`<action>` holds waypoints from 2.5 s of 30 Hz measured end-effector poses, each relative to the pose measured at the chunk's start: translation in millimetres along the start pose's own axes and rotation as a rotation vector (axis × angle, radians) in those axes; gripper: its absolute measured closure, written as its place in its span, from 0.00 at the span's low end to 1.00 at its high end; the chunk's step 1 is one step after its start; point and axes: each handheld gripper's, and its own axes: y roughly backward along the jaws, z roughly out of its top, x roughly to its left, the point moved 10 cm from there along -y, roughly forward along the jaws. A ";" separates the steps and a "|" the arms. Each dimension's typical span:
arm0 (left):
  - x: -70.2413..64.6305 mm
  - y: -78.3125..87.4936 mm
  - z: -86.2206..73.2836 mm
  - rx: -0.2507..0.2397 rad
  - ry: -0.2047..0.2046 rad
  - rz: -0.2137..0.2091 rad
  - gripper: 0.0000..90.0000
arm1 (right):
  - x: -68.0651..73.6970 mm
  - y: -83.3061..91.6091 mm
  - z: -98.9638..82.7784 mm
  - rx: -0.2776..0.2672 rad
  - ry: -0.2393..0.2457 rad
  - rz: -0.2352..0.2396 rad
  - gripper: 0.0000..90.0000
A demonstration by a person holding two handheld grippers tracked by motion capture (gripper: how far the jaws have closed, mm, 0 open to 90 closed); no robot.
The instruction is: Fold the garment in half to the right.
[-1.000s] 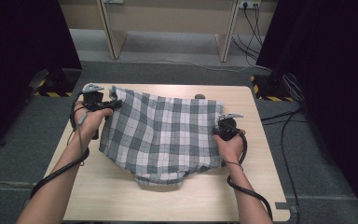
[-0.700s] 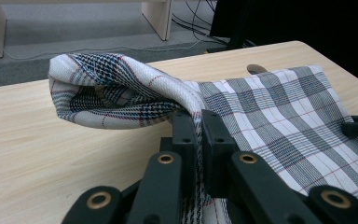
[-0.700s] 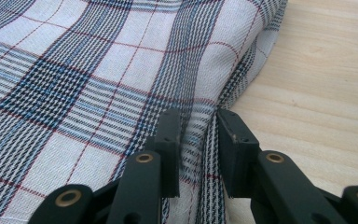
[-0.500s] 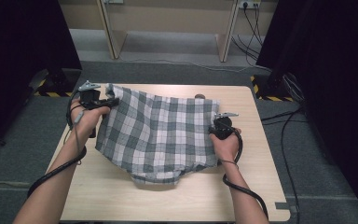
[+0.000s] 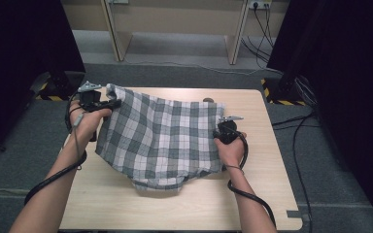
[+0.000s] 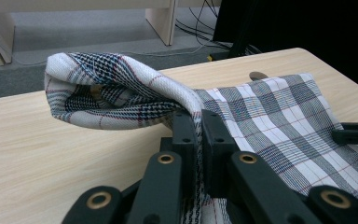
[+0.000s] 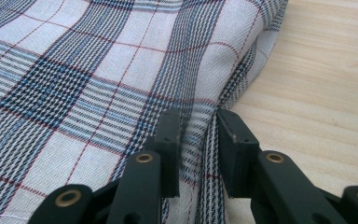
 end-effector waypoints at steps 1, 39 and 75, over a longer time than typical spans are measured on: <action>0.4 0.8 0.4 0.000 -0.002 0.001 0.95 | 0.6 -0.5 0.5 0.000 0.004 0.001 0.79; 12.8 16.8 10.8 -0.007 -0.012 0.032 0.95 | 24.9 -11.7 10.1 0.003 0.009 0.021 0.79; 25.8 32.3 20.8 -0.017 -0.022 0.068 0.95 | 55.1 -19.4 15.5 0.005 0.034 0.049 0.79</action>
